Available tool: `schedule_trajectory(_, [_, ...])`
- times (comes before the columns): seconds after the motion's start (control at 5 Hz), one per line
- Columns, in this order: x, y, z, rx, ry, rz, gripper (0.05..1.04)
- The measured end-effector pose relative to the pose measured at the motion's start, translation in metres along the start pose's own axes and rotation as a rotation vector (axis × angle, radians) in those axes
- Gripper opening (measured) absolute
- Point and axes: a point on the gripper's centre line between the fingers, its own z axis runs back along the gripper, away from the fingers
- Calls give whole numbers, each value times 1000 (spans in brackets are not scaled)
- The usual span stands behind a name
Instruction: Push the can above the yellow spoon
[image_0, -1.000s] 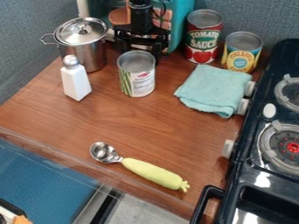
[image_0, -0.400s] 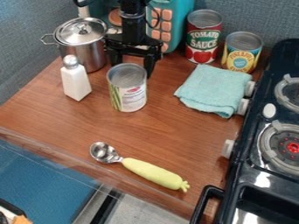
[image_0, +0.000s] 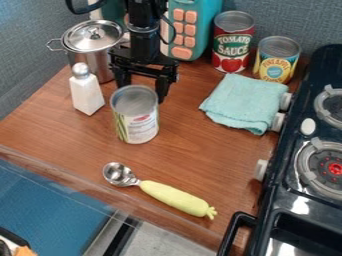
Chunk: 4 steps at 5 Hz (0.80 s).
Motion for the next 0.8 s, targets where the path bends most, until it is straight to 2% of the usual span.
schedule_trajectory(0.4, [-29,2,9,8,-27,-47,999])
schedule_trajectory(0.8, [-28,-4,15,11,-39,-48,999])
